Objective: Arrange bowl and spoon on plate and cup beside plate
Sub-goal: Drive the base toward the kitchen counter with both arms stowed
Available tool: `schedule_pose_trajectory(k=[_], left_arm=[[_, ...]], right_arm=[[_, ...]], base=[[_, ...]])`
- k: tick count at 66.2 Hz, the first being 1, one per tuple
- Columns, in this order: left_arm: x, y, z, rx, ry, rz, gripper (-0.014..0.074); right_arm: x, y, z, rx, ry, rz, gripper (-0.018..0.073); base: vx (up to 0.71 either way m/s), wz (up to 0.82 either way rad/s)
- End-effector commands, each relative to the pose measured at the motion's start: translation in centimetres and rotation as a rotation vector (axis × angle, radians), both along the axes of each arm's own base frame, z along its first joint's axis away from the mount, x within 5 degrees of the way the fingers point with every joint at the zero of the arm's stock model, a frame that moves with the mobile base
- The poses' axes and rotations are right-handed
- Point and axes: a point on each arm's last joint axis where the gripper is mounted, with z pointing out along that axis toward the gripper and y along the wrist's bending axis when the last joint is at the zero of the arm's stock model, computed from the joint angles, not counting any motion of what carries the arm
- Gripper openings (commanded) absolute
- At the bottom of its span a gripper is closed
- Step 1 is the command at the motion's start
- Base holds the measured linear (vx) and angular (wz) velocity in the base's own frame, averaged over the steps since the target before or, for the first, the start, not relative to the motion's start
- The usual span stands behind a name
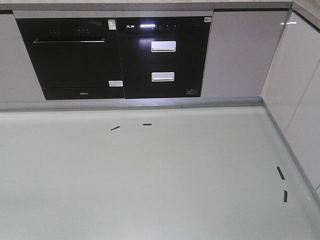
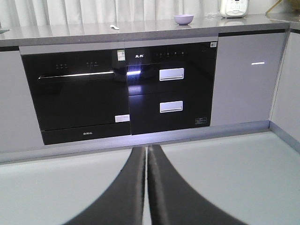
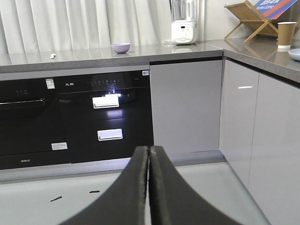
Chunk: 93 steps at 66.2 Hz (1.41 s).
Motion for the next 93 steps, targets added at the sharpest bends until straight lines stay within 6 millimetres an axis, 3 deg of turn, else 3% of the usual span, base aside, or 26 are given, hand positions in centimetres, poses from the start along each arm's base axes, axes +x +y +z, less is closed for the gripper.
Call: schedule_pose_trajectory(k=[1,93], left_arm=[[0.07,-0.07,0.83,-0.020,-0.066,-0.005,-0.0006],[0.07,-0.07,0.83,-0.020,-0.066,-0.005,-0.0006]], right_arm=[[-0.06,0.08,0.58,-0.012,-0.077,0.007,-0.0003],[-0.06,0.08,0.58,-0.012,-0.077,0.007,-0.0003]], base=[[0.00,0.00],[0.05,0.00]])
